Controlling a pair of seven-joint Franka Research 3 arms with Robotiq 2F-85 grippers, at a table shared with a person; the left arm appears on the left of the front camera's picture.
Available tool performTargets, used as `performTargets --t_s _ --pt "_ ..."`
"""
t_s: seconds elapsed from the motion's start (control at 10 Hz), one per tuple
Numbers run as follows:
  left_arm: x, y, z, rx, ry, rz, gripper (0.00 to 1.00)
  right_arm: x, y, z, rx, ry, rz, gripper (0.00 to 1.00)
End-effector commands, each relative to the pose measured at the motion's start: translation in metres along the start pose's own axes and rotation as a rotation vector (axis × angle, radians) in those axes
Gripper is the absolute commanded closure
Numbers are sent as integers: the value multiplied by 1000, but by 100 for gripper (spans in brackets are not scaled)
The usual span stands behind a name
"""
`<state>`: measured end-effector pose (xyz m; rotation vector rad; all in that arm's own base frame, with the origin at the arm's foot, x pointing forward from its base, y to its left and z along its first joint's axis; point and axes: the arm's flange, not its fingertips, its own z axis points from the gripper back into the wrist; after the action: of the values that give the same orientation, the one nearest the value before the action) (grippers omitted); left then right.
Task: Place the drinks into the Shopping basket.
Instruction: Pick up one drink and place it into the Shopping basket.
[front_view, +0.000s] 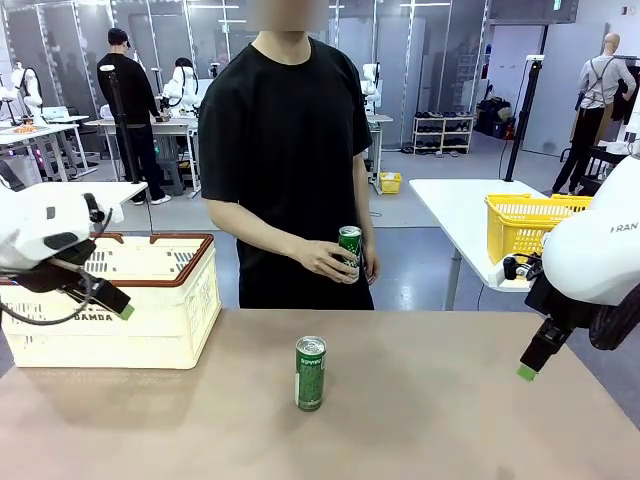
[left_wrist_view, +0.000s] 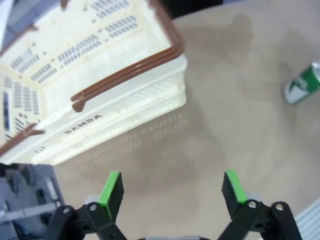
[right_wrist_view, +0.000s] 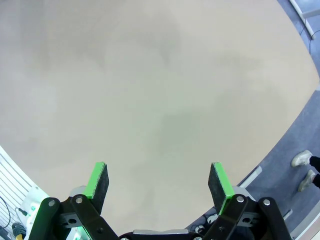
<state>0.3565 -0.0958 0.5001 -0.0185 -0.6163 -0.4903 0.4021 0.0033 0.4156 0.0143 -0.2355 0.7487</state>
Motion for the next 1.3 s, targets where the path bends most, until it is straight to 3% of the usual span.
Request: performTargets --t_s 0.0,0.4,0.7,1.2 --pt "-34 1 13 -78 3 -126 0 -1 0 0 4 2 9 0" --pt "-32 -2 8 -162 12 -263 0 -1 0 0 4 2 9 0" --pt "6 -54 -17 -236 13 -387 0 -1 0 0 4 2 9 0" --pt "83 -141 -74 -250 22 -508 0 -1 0 0 4 2 9 0"
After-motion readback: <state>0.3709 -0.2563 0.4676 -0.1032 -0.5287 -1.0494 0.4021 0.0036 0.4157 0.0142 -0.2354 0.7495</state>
